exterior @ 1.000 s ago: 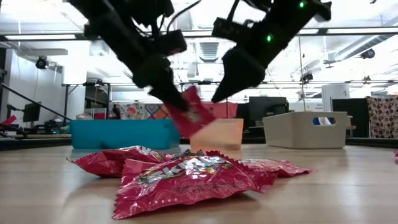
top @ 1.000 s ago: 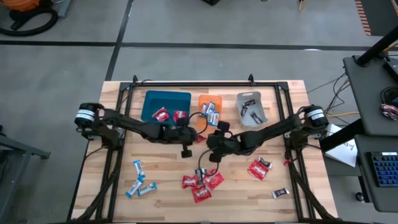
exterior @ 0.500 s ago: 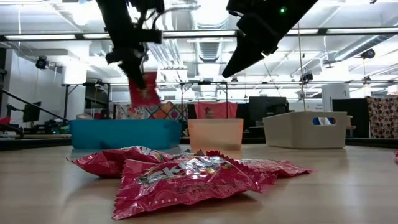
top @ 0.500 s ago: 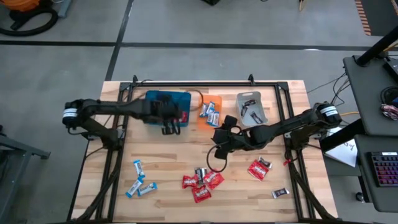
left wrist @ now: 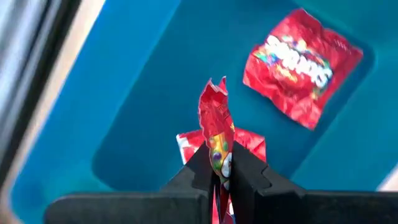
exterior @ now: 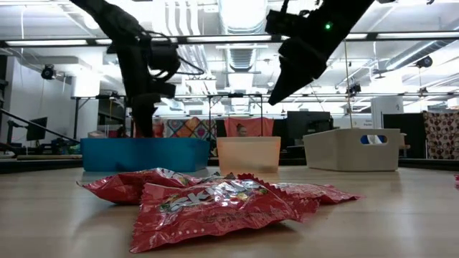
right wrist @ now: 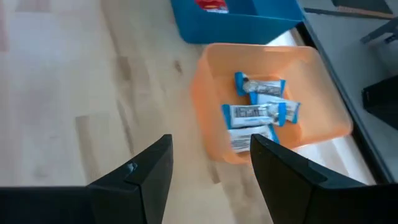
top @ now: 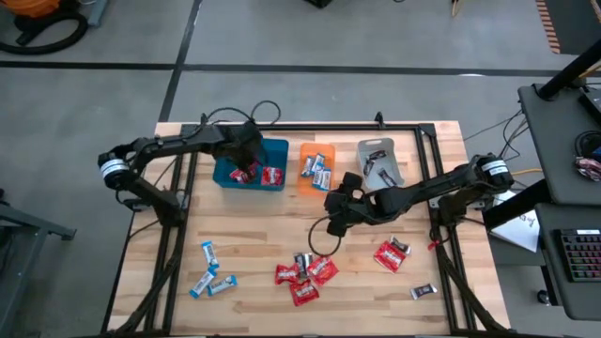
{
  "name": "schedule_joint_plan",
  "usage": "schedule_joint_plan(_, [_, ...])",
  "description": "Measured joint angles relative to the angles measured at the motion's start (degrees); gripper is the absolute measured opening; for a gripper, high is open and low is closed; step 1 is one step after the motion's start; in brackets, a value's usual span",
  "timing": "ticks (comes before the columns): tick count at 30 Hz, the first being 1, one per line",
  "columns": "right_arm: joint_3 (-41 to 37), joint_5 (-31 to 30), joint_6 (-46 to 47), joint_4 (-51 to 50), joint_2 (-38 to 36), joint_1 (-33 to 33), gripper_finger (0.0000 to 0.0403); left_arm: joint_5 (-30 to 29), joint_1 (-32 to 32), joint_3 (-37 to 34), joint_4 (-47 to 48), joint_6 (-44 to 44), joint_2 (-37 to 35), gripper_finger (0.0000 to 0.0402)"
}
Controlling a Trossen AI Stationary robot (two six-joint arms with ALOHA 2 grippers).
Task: Sort candy
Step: Put the red candy into the blue bin
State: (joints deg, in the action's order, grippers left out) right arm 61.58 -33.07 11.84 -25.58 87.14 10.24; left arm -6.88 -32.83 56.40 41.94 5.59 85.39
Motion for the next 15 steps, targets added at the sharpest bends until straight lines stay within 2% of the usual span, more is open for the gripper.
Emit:
schedule_joint_plan(2, [0.0,0.0,-0.9,0.1,-0.03,-1.02,0.0206,1.68,-1.77,-0.71,-1.59,-1.68,0.04,0.0006])
schedule_joint_plan(9, [0.0,-0.01,-4.42,0.08,-0.03,-6.05,0.0206,1.86,-7.76,-1.54,-4.93,-4.88,0.04,0.0006])
schedule_joint_plan(15, [0.0,0.01,-5.44,-1.63,-0.03,-11.16,0.0206,1.69,-8.86,-3.55,-5.63,-7.42,0.04,0.0006])
